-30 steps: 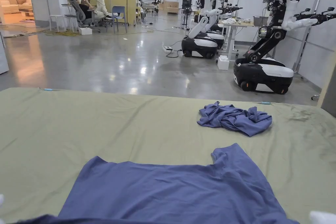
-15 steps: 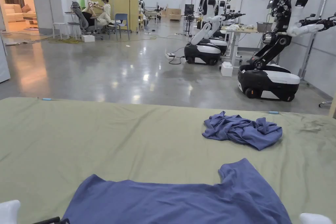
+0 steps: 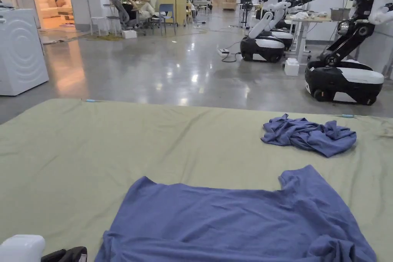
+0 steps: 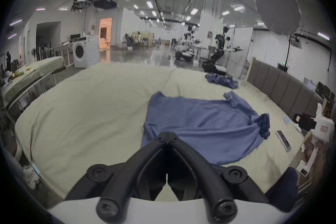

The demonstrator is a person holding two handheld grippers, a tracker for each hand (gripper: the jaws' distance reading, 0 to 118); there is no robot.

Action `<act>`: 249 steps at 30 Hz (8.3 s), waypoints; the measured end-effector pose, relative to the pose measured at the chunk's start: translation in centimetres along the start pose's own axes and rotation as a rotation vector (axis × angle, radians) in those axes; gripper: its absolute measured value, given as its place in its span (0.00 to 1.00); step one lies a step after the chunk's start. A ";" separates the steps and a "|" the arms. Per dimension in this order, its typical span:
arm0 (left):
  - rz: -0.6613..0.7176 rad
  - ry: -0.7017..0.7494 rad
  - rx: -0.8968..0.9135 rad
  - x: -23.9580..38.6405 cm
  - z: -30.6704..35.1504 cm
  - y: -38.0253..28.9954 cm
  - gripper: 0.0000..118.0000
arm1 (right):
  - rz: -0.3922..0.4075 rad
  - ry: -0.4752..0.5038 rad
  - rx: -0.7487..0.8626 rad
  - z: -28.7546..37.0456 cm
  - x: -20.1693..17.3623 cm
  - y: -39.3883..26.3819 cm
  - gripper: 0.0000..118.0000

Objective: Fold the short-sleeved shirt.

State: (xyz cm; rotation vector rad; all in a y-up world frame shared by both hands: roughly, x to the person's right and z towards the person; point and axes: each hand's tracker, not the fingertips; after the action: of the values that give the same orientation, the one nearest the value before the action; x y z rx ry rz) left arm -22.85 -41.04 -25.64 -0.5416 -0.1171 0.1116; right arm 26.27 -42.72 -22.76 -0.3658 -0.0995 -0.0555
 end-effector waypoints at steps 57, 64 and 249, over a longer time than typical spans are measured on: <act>-0.045 0.056 -0.062 0.1 5.1 -0.8 0.82 | -0.005 -0.009 -0.177 0.8 3.0 0.4 1.00; -0.140 0.013 0.330 2.7 6.3 2.4 0.02 | -0.079 0.147 0.112 3.2 0.3 7.1 0.06; 0.175 -0.514 -0.438 9.1 -8.4 -3.0 0.01 | -0.039 0.205 0.070 6.1 -3.1 2.6 0.04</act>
State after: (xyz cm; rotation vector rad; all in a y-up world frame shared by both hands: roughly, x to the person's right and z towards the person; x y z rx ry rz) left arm -12.43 -46.61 -30.48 -0.9527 -0.6057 0.4019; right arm 22.86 -38.00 -18.29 -0.2865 0.0942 -0.1274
